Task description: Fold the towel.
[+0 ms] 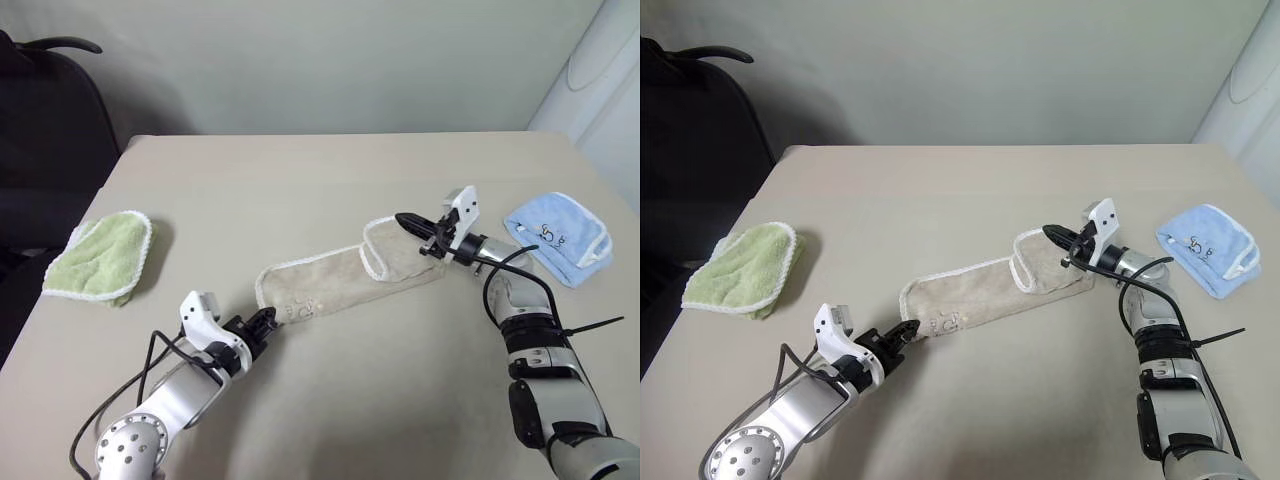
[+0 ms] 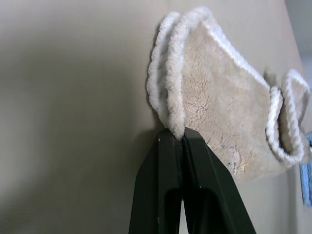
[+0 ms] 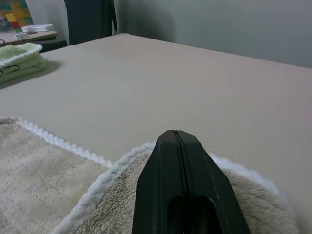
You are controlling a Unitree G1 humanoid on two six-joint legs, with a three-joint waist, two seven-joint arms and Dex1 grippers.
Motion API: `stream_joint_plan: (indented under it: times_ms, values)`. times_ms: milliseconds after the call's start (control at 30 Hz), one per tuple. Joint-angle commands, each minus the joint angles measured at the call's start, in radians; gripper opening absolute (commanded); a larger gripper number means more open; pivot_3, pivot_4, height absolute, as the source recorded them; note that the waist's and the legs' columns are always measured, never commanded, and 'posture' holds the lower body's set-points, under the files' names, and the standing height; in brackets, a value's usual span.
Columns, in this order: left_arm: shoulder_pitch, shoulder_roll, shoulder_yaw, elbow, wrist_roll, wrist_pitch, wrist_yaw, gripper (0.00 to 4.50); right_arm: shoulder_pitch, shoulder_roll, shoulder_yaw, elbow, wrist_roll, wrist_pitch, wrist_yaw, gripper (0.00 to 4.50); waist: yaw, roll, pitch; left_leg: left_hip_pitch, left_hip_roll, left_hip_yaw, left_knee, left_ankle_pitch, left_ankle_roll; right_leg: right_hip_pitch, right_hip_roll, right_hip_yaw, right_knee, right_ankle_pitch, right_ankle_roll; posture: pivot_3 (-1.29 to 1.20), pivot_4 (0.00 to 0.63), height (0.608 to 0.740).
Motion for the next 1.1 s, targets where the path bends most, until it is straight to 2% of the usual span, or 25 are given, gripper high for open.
stream_joint_plan:
  times_ms: [33, 233, 367, 500, 600, 700, 800, 933, 1100]
  values:
    - [0.003, 0.04, 0.065, -0.052, 0.043, -0.022, -0.053, 0.04, -0.012, -0.022, -0.04, -0.034, 0.025, -0.006, -0.013, 0.0, 0.0, 0.0, 0.0, 0.0, 0.0, 0.0, 0.0, 0.0, 0.0, 0.0, 0.0, 0.0, 0.0, 0.0, 0.0, 0.0, 0.15, 0.74]
    - [-0.082, 0.21, 0.14, -0.115, 0.111, 0.01, -0.234, 0.04, -0.027, -0.031, -0.07, -0.009, 0.028, -0.013, -0.047, 0.0, 0.002, -0.002, 0.004, -0.001, 0.0, -0.001, 0.0, 0.0, 0.0, 0.0, 0.001, 0.0, 0.0, 0.0, 0.0, 0.0, 0.15, 0.74]
    - [-0.179, 0.362, 0.055, -0.155, 0.221, 0.088, -0.398, 0.04, -0.044, -0.036, -0.092, 0.023, 0.027, -0.028, -0.078, 0.0, 0.006, -0.001, 0.006, -0.002, 0.0, -0.003, 0.0, 0.0, -0.001, -0.001, 0.001, -0.001, -0.001, 0.0, -0.001, 0.0, 0.15, 0.74]
    - [-0.364, 0.397, -0.107, -0.134, 0.336, 0.148, -0.542, 0.04, -0.056, -0.037, -0.109, 0.051, 0.018, -0.047, -0.11, 0.0, 0.008, 0.001, 0.007, -0.003, 0.0, -0.003, 0.0, 0.0, -0.001, -0.002, 0.0, -0.001, -0.001, 0.0, -0.001, 0.0, 0.15, 0.74]
    - [-0.544, 0.357, -0.257, -0.067, 0.458, 0.189, -0.644, 0.04, -0.057, -0.038, -0.124, 0.066, 0.017, -0.063, -0.141, 0.0, 0.01, 0.001, 0.008, -0.005, 0.0, -0.003, 0.001, 0.0, -0.001, -0.004, 0.0, -0.001, 0.0, 0.0, -0.001, 0.0, 0.15, 0.74]
    - [-0.761, 0.236, -0.425, 0.107, 0.604, 0.219, -0.746, 0.04, -0.048, -0.044, -0.159, 0.068, 0.027, -0.069, -0.191, 0.0, 0.013, 0.002, 0.008, -0.007, 0.0, -0.003, 0.001, 0.001, -0.001, -0.006, -0.001, 0.0, 0.0, 0.001, 0.0, 0.0, 0.15, 0.74]
    - [-0.913, 0.134, -0.554, 0.266, 0.754, 0.219, -0.858, 0.04, -0.022, -0.05, -0.183, 0.036, 0.033, -0.066, -0.225, 0.0, 0.013, 0.002, 0.009, -0.011, 0.0, -0.003, 0.003, 0.001, -0.001, -0.007, -0.002, 0.0, -0.001, 0.003, 0.003, 0.0, 0.15, 0.74]
    - [-1.024, 0.011, -0.647, 0.45, 0.902, 0.184, -0.985, 0.04, 0.034, -0.058, -0.206, -0.033, 0.038, -0.053, -0.261, 0.0, 0.011, 0.002, 0.009, -0.017, -0.001, -0.003, 0.003, 0.002, 0.0, -0.013, -0.002, 0.0, -0.002, 0.004, 0.005, 0.0, 0.15, 0.74]
    - [-1.057, -0.097, -0.721, 0.617, 1.055, 0.131, -1.125, 0.04, 0.116, -0.071, -0.236, -0.139, 0.053, -0.022, -0.306, 0.0, 0.01, 0.002, 0.009, -0.019, 0.0, -0.002, 0.004, 0.003, 0.001, -0.016, -0.003, 0.002, -0.002, 0.005, 0.006, 0.0, 0.15, 0.74]
